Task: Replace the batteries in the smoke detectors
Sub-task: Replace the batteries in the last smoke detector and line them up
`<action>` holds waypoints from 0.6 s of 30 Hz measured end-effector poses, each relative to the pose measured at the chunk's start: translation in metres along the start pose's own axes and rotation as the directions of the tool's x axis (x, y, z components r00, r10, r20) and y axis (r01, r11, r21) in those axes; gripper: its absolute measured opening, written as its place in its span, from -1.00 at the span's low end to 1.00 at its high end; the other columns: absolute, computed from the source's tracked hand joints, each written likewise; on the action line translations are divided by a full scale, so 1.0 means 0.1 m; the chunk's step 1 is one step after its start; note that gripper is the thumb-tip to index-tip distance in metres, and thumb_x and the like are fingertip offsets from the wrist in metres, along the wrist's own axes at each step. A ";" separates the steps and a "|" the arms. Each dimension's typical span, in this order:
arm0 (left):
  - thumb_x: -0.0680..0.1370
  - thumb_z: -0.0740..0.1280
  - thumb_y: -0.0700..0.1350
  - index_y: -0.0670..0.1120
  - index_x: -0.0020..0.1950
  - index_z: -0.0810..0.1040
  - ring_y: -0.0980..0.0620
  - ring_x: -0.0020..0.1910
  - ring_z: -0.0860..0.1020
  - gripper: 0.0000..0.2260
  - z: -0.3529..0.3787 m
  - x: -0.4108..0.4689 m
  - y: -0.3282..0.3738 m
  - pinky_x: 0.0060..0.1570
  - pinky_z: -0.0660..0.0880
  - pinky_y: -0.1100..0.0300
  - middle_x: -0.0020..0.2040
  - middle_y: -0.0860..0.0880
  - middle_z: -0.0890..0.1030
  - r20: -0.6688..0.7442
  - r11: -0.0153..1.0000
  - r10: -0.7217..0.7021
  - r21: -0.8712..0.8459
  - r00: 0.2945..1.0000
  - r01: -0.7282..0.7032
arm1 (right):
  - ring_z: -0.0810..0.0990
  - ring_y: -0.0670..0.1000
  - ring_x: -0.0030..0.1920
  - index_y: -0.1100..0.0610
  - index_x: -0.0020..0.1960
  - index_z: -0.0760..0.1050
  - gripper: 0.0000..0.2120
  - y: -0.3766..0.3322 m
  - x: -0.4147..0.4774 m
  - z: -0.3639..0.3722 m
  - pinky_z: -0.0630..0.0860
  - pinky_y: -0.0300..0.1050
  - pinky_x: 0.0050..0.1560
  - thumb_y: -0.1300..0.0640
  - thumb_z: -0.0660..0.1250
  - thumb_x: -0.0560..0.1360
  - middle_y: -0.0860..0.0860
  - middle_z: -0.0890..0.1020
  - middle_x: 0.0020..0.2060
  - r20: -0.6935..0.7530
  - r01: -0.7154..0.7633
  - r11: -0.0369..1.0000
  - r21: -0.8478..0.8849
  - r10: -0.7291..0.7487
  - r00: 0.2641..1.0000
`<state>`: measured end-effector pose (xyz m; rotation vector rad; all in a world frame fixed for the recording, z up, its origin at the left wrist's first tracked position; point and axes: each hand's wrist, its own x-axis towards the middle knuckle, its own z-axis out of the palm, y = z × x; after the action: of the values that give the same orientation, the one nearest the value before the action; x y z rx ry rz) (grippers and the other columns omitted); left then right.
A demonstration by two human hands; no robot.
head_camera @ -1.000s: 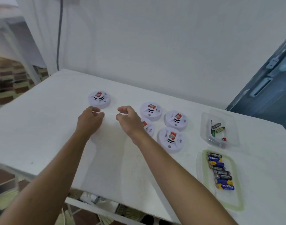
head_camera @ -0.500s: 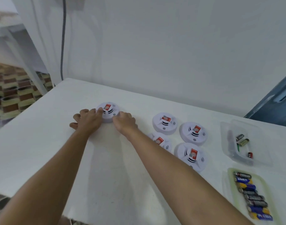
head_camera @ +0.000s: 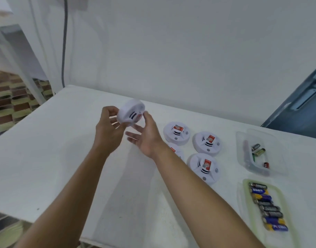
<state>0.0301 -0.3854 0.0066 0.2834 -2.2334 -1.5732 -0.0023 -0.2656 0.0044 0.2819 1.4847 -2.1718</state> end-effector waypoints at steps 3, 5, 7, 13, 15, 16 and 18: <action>0.46 0.42 -0.36 -0.05 0.06 0.43 0.17 0.08 0.55 -0.68 0.07 -0.20 0.07 0.14 0.54 0.25 0.02 0.09 0.56 0.125 0.981 0.189 0.031 0.974 -0.194 | 0.58 0.28 0.08 -0.07 0.39 0.44 -0.53 -0.09 -0.18 -0.22 0.49 0.11 0.23 -0.29 0.13 0.61 0.20 0.53 0.33 0.030 0.028 0.968 0.250 -0.036 0.999; 0.42 0.41 -0.40 -0.10 0.05 0.50 0.12 0.09 0.56 -0.70 0.12 -0.34 0.08 0.20 0.52 0.19 0.02 0.03 0.57 0.213 0.934 0.334 0.055 0.918 -0.353 | 0.57 0.32 0.11 0.02 0.43 0.44 -0.46 -0.10 -0.29 -0.35 0.48 0.16 0.26 -0.29 0.16 0.60 0.24 0.52 0.32 0.026 0.038 0.941 0.336 -0.050 0.998; 0.42 0.41 -0.38 -0.12 0.05 0.54 0.09 0.09 0.56 -0.73 0.19 -0.47 0.12 0.18 0.53 0.15 0.03 0.02 0.57 0.285 0.891 0.417 0.059 0.863 -0.450 | 0.57 0.31 0.22 0.11 0.47 0.41 -0.36 -0.09 -0.38 -0.46 0.48 0.17 0.28 -0.32 0.16 0.58 0.23 0.55 0.30 0.016 0.032 0.931 0.363 -0.040 0.999; 0.46 0.43 0.04 0.00 -0.01 0.58 0.08 0.12 0.55 -0.82 0.45 -0.77 0.32 0.08 0.54 0.20 0.04 0.11 0.56 0.383 0.906 0.391 -0.003 0.837 -0.422 | 0.58 0.24 0.27 0.17 0.39 0.51 -0.33 -0.06 -0.73 -0.91 0.42 0.23 0.39 -0.33 0.23 0.53 0.24 0.60 0.29 0.015 0.024 0.919 0.394 -0.032 0.999; 0.45 0.47 0.06 0.02 -0.03 0.58 0.15 0.15 0.53 -0.81 0.55 -0.84 0.38 0.09 0.52 0.22 0.06 0.11 0.56 0.381 0.912 0.375 0.012 0.845 -0.410 | 0.60 0.23 0.20 0.12 0.41 0.50 -0.38 -0.05 -0.84 -1.04 0.46 0.22 0.36 -0.28 0.30 0.52 0.23 0.60 0.30 -0.008 0.062 0.918 0.392 -0.064 0.998; 0.44 0.50 0.05 0.02 -0.04 0.59 0.19 0.16 0.52 -0.81 0.59 -0.86 0.40 0.09 0.50 0.25 0.07 0.10 0.56 0.375 0.913 0.368 0.027 0.851 -0.406 | 0.61 0.22 0.17 0.09 0.42 0.50 -0.39 -0.04 -0.88 -1.08 0.52 0.19 0.29 -0.26 0.31 0.52 0.22 0.60 0.30 -0.019 0.078 0.920 0.383 -0.076 0.997; 0.38 0.54 0.05 0.03 -0.06 0.60 0.24 0.16 0.50 -0.77 0.70 -0.93 0.46 0.07 0.46 0.29 0.08 0.10 0.56 0.381 0.910 0.365 0.049 0.850 -0.413 | 0.62 0.20 0.17 0.08 0.42 0.51 -0.41 -0.04 -0.98 -1.18 0.58 0.13 0.17 -0.25 0.30 0.53 0.21 0.59 0.31 -0.030 0.100 0.928 0.360 -0.095 0.995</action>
<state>0.0867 -0.2746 0.0109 -0.4474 -2.4678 -1.3413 0.0678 -0.1289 0.0039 0.3512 1.1149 -2.5237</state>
